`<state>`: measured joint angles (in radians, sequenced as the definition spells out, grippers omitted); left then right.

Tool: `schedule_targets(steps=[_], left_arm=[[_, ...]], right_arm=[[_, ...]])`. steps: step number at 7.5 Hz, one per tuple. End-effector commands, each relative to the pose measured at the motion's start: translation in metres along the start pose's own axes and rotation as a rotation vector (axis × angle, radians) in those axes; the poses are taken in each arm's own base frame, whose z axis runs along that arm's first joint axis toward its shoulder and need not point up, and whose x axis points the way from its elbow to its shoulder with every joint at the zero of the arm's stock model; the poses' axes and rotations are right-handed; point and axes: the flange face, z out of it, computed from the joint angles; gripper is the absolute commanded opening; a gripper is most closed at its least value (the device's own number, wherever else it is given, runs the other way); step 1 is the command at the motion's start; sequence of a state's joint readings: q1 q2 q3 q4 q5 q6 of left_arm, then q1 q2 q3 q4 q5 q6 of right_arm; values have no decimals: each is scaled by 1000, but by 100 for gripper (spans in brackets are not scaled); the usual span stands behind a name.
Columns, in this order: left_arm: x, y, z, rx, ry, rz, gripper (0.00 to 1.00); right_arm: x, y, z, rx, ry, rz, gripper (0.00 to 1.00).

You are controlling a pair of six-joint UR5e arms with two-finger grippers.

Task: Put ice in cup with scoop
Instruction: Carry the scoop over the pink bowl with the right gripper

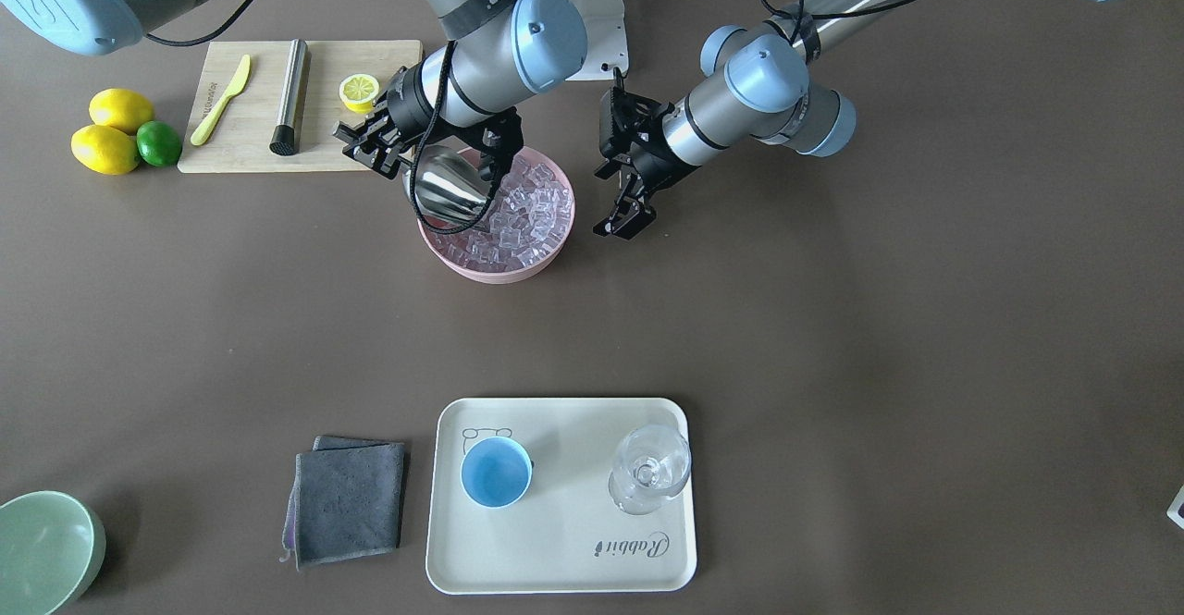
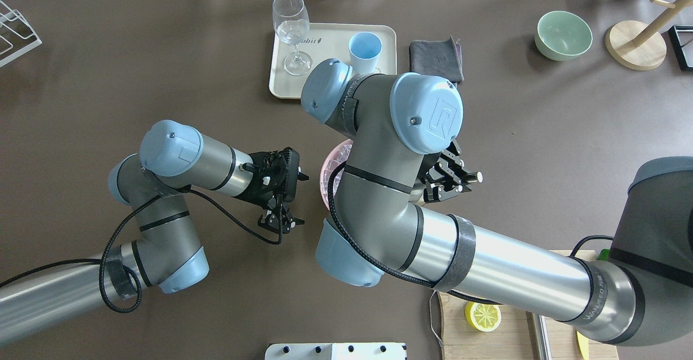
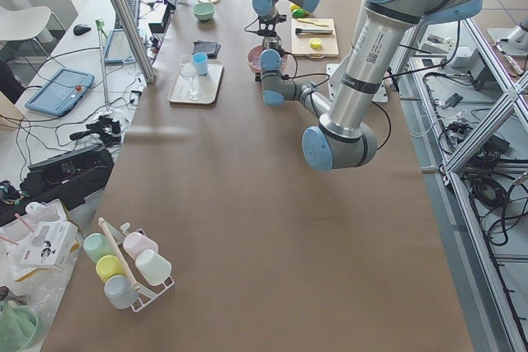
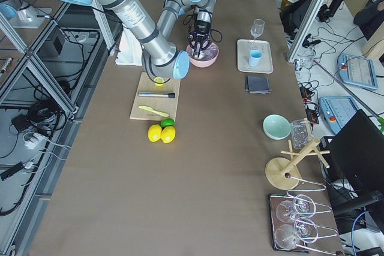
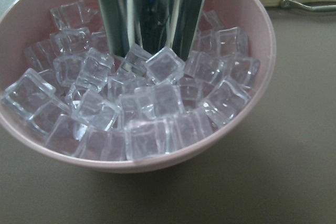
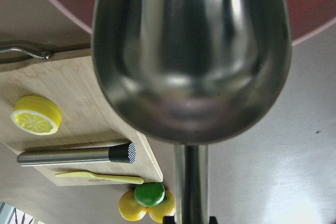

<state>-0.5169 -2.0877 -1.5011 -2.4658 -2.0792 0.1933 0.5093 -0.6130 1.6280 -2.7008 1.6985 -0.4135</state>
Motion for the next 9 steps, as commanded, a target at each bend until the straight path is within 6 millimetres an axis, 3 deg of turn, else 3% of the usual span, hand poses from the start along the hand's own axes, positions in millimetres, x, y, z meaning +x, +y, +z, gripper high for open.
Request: schedule_targets(steps=[1,5,7,9], left_arm=[[0,1,0,-1,1,-1,99],[1,3,0,1,-1,1,99],[1,2,-1,2,-1,1,99],[1,3,-1,1,-1,1,99]], right_arm=[[1,-4,-3,38,14,-6,0],[3,-9,14,102,17,-18,0],[-3,10,34,165,46,-38,0],[-4,16,43,192,57,-33,0]])
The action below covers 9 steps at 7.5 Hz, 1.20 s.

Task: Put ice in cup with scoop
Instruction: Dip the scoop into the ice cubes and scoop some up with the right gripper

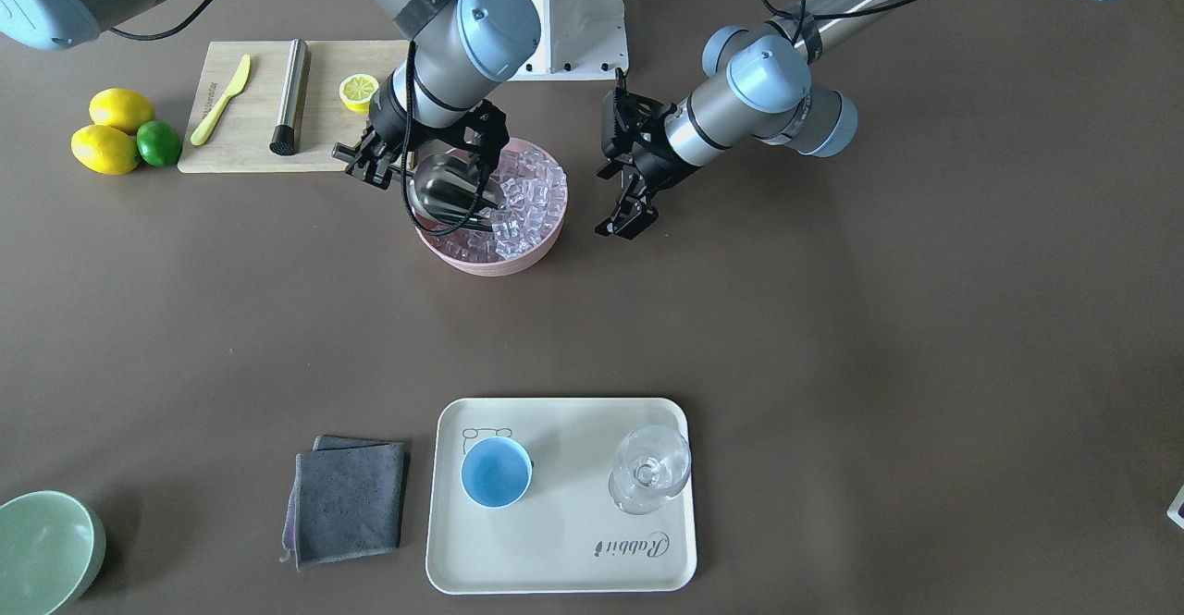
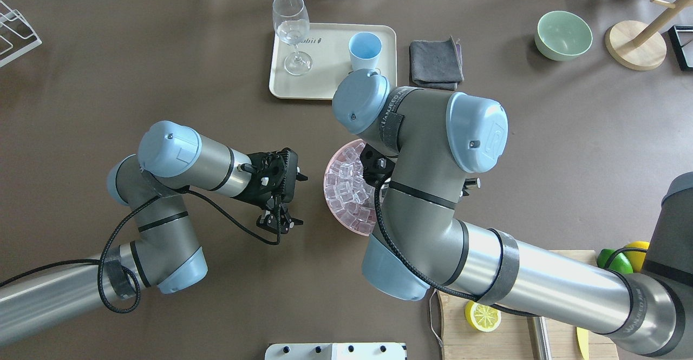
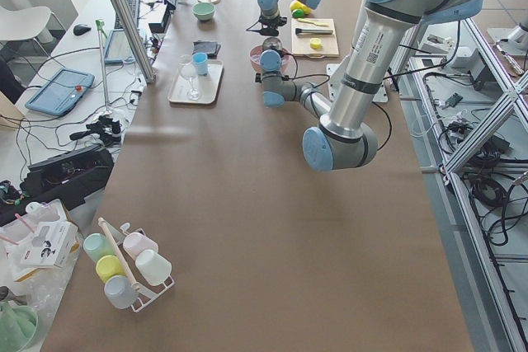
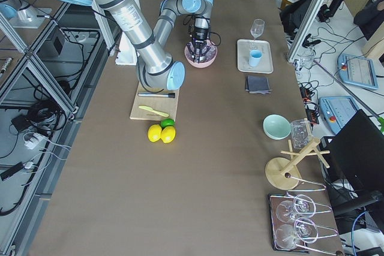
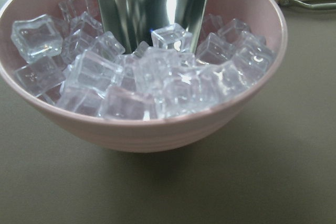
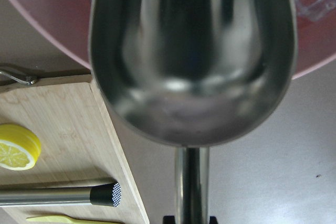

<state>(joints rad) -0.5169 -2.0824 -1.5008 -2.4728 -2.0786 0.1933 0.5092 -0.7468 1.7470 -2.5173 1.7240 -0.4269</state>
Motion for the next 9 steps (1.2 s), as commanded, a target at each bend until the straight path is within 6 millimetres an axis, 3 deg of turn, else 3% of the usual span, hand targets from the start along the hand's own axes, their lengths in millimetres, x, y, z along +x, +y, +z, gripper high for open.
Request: schedule_targets(steps=[1,8,9], left_arm=[[0,1,0,-1,0,-1,99],[0,1,0,-3,-3,-3,99],[0,1,0,-3,-3,-3,99]], right_arm=[[-2,9,15,43,11,4,0],[-4,4,26,126,-59,-14,0],[9,12,29,147,-91,1,0]])
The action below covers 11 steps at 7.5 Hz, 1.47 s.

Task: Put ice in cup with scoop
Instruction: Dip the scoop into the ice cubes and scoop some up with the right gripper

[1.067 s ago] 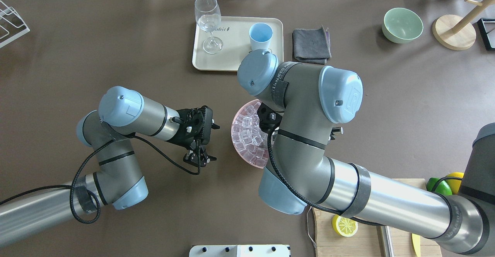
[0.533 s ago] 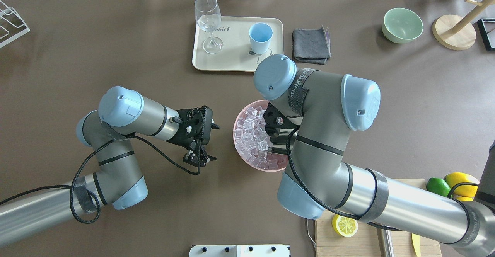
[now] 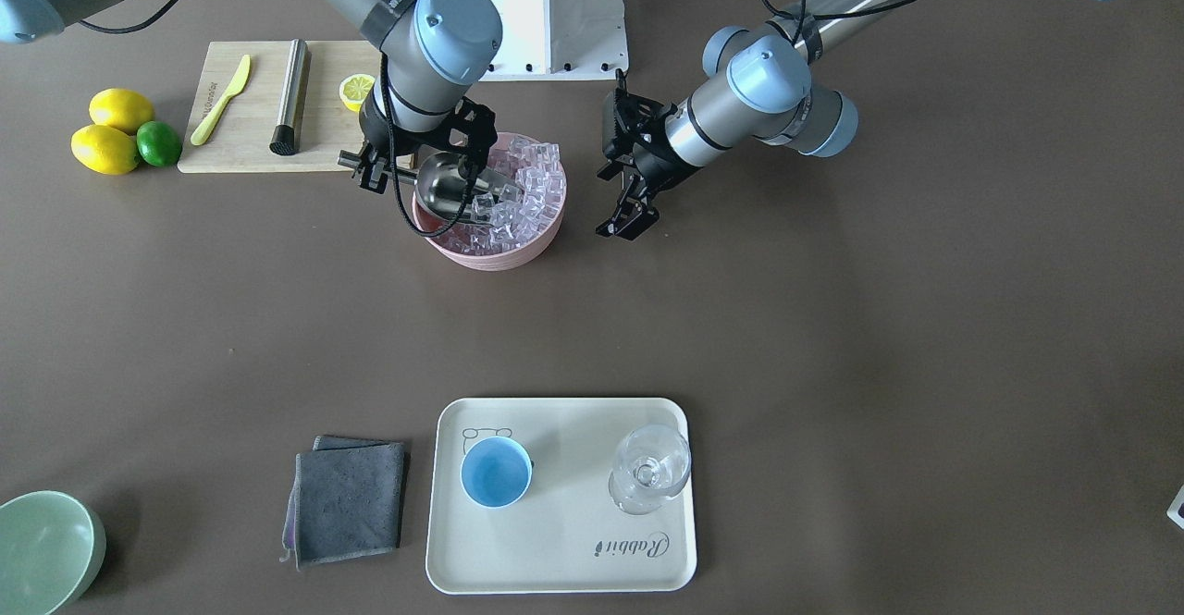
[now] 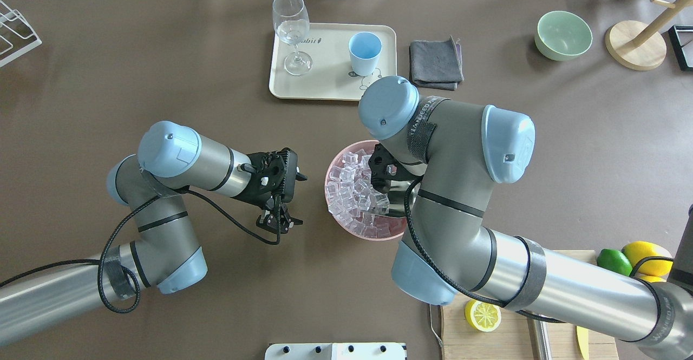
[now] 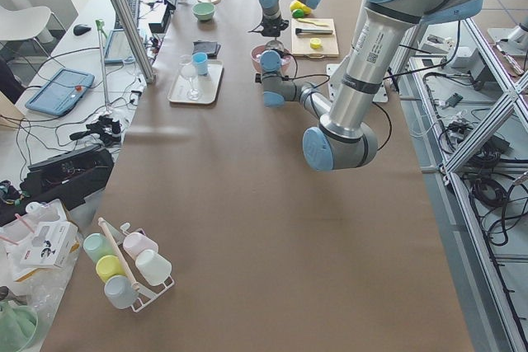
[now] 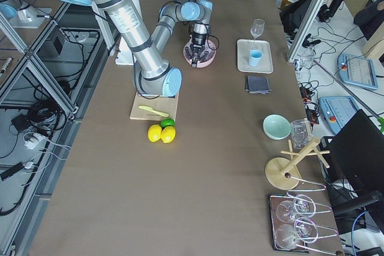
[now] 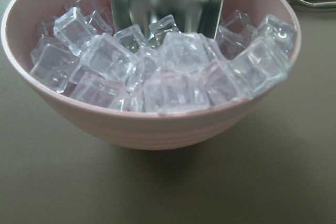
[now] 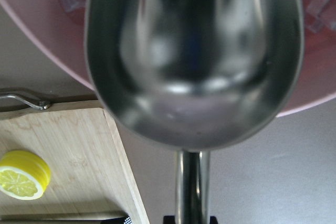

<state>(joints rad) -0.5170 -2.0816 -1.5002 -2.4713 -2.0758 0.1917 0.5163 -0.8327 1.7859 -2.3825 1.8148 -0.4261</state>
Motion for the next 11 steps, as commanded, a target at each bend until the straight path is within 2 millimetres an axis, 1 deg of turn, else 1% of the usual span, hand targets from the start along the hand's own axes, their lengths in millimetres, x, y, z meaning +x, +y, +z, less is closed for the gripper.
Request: schedule_targets(steps=[1,4,5,6,8,11], left_arm=[[0,0,0,0,0,0,99],[0,0,0,0,0,0,99],[0,0,0,0,0,0,99],[0,-1,0,1,-1,1,99],[0,0,0,0,0,0,99],[0,0,0,-1,1,-1,99]], right_arm=[[14,10,3,31,-43,6,0],[30,14,0,37,0,66,0],[34,13,-1,41,40,80,0],[35,13,-1,49,57,98,0],[34,15,-2,58,61,101,0],[24,25,-20,107,85,89,0]])
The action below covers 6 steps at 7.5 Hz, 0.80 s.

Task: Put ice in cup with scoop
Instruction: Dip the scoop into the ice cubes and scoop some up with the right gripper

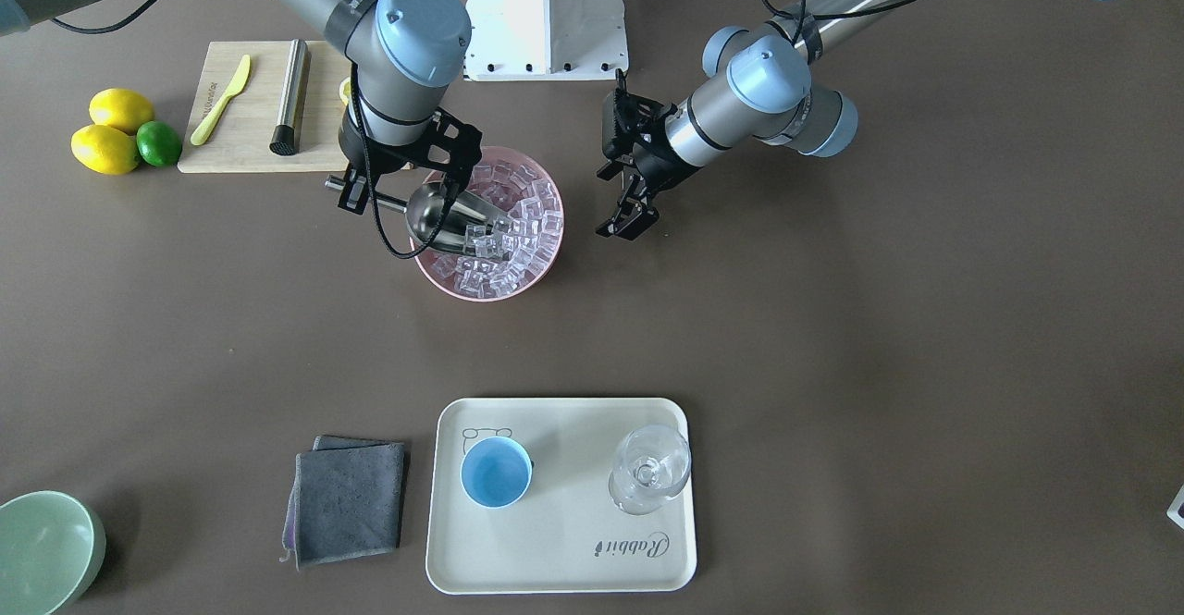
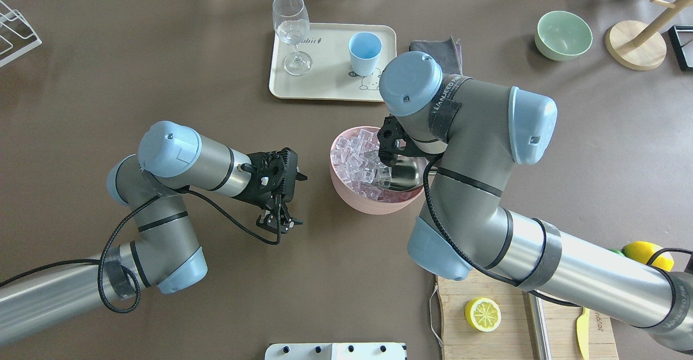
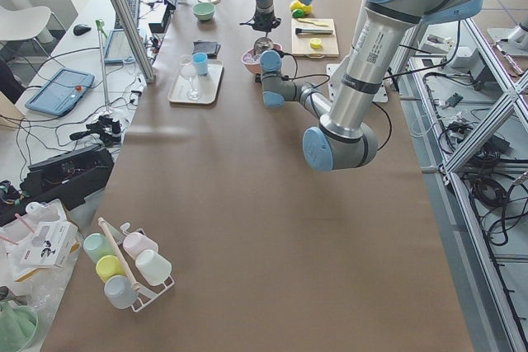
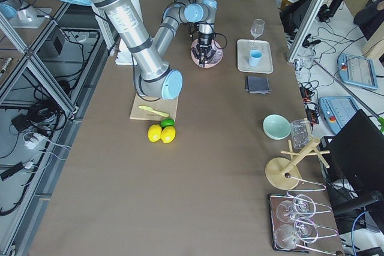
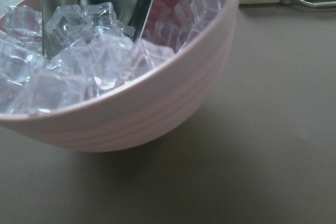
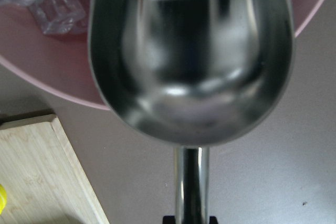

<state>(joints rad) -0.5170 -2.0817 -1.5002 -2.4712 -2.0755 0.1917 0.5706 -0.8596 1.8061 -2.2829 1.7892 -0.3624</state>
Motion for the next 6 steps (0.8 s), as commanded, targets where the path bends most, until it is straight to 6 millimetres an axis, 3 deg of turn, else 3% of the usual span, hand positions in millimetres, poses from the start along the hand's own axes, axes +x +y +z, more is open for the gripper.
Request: schedule_targets(steps=[1,6], left_arm=[[0,0,0,-1,2,-1,99],[1,2,1,-4,4,-2,99]], right_arm=[[-6,7,-13,34,13,-6,0],[-14,24,-18,121,40,-27,0]])
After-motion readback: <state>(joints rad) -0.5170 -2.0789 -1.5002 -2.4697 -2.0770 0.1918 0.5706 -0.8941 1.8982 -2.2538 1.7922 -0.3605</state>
